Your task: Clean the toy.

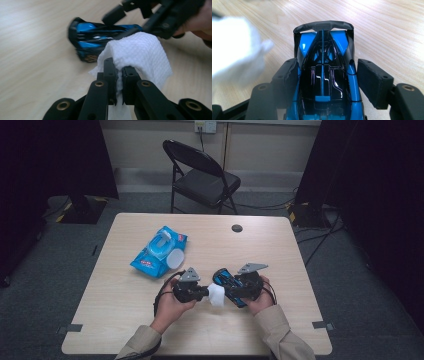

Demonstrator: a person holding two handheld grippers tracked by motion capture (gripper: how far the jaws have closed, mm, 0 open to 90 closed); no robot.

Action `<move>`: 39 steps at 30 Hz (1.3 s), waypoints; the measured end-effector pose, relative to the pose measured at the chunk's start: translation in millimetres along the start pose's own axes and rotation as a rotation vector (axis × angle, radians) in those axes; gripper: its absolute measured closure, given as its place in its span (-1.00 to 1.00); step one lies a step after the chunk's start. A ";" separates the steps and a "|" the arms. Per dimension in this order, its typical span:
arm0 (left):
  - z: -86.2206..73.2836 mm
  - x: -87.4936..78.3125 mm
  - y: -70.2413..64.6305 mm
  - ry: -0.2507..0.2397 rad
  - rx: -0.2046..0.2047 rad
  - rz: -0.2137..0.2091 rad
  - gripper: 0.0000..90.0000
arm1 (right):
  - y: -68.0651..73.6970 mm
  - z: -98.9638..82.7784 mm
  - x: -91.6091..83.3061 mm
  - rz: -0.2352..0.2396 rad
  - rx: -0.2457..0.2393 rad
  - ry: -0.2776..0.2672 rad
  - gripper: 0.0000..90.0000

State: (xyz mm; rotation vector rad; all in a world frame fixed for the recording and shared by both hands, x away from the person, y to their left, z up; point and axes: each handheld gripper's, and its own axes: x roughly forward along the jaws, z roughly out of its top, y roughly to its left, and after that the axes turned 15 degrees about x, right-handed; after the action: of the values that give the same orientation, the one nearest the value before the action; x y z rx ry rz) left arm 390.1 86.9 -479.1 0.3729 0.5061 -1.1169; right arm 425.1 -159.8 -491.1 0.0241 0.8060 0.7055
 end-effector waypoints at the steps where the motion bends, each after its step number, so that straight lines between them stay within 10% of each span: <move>1: 0.0 2.3 -4.0 -0.001 0.004 -0.012 0.88 | 0.0 0.0 0.0 0.000 0.001 0.000 -0.23; 15: 10.2 47.7 -50.1 0.051 0.094 -0.202 0.88 | 0.6 2.0 0.2 -0.003 0.001 0.016 -0.23; 39: 9.1 55.4 -24.3 0.095 0.016 -0.051 0.87 | 0.3 1.0 0.0 0.000 0.001 0.009 -0.23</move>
State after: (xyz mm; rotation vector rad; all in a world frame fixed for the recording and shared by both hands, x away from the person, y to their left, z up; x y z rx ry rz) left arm 388.8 30.7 -503.4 0.4305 0.5940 -1.1564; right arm 425.6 -159.3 -490.3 0.0219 0.8147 0.7060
